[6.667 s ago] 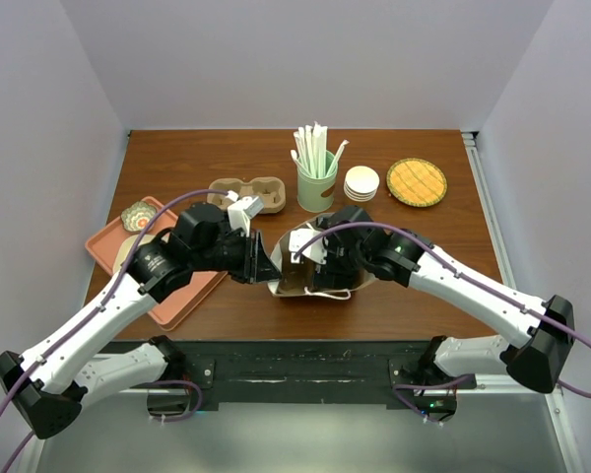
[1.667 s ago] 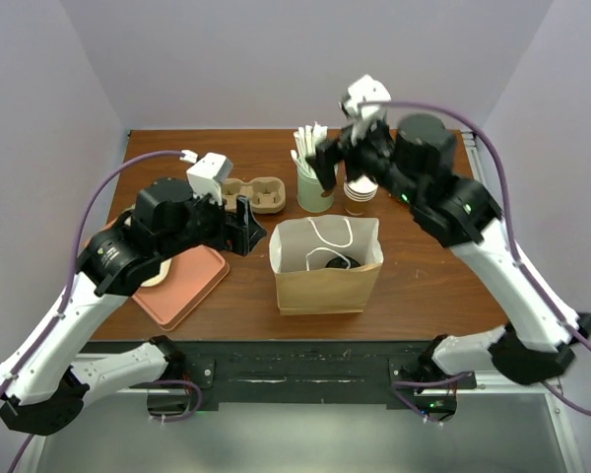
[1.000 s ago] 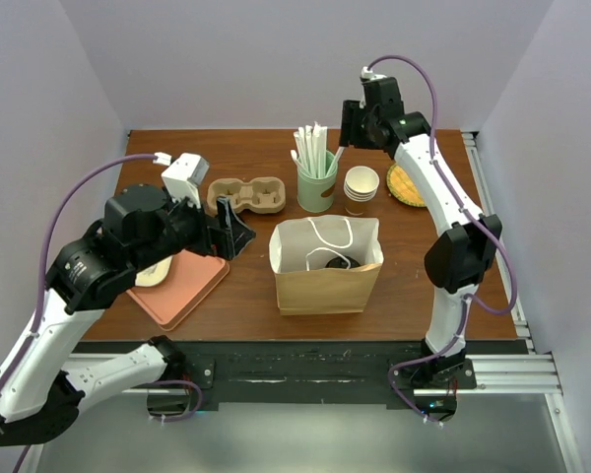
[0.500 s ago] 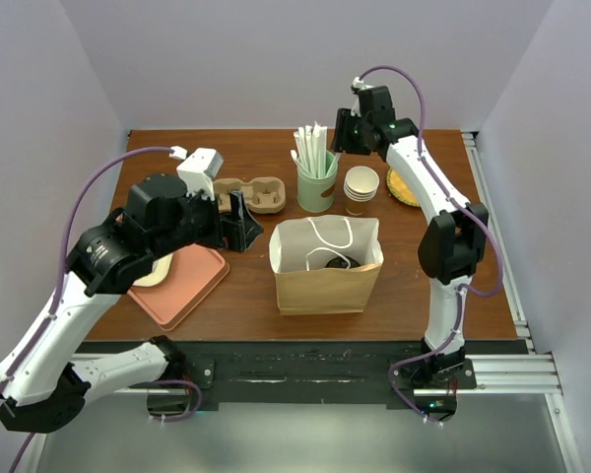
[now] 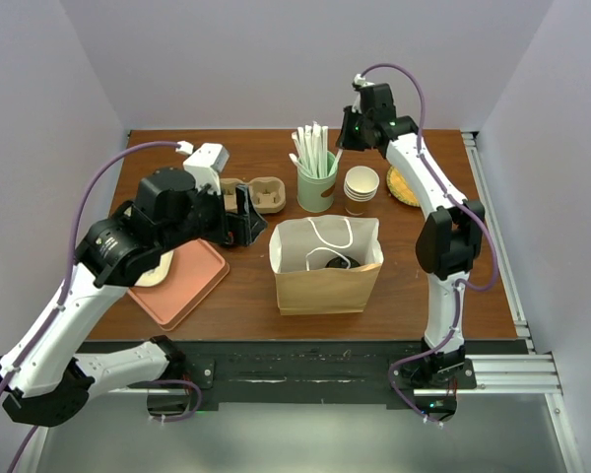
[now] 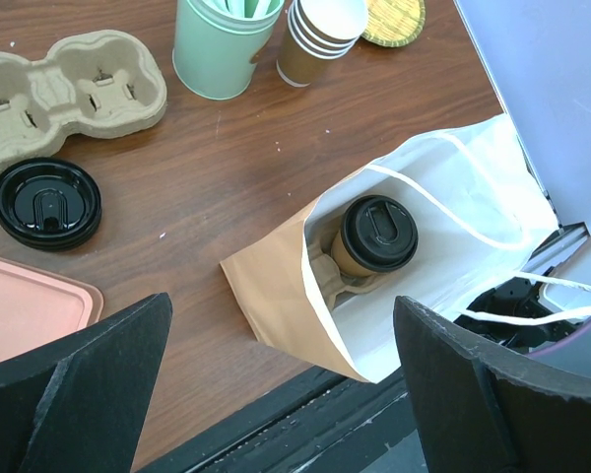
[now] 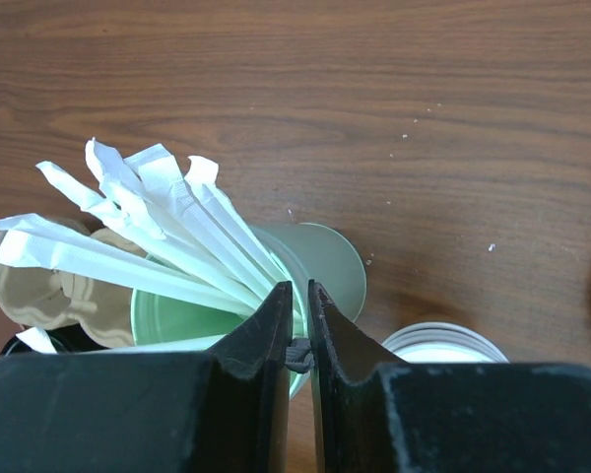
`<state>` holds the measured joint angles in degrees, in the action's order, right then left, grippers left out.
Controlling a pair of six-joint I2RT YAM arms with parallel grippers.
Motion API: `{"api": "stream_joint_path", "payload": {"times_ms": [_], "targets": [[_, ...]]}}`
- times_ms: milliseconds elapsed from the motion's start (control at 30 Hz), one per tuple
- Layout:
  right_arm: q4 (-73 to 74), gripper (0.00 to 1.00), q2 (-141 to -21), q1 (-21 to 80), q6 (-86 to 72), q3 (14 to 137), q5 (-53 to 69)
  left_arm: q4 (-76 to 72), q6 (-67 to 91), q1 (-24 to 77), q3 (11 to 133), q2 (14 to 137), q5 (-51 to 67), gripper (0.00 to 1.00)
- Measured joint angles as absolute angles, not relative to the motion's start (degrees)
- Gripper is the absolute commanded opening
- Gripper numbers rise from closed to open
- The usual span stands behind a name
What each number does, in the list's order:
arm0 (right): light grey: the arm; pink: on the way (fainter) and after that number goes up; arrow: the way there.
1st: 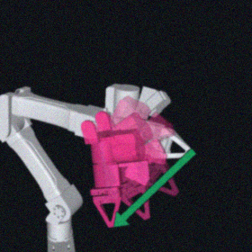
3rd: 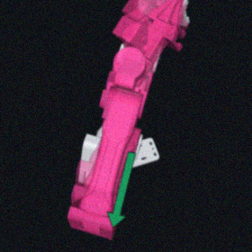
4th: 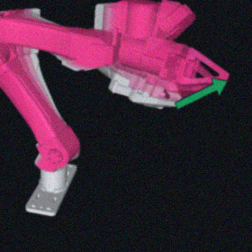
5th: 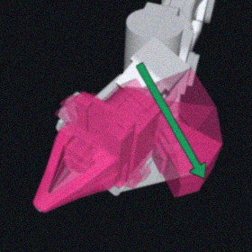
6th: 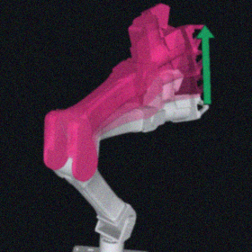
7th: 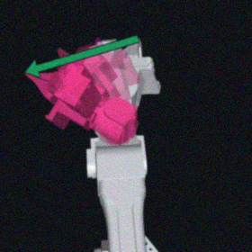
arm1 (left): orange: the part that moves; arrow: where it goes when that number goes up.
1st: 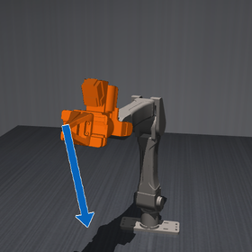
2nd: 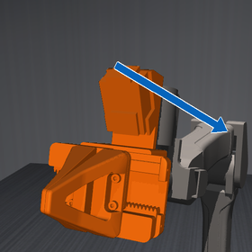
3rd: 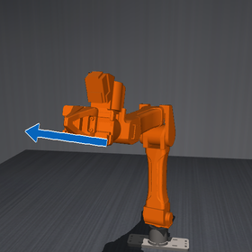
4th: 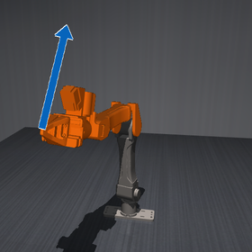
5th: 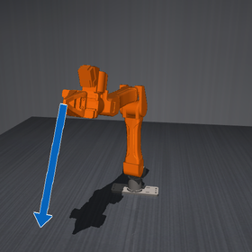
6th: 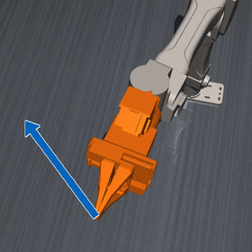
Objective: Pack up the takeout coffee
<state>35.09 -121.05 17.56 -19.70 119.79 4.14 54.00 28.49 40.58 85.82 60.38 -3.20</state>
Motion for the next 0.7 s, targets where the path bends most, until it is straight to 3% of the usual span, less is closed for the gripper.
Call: {"api": "stream_joint_path", "payload": {"times_ms": [700], "targets": [[38.2,0.10,-114.2,17.0,-18.8,125.6,4.2,52.9,27.9,40.6,85.8,60.8,-1.7,1.00]]}}
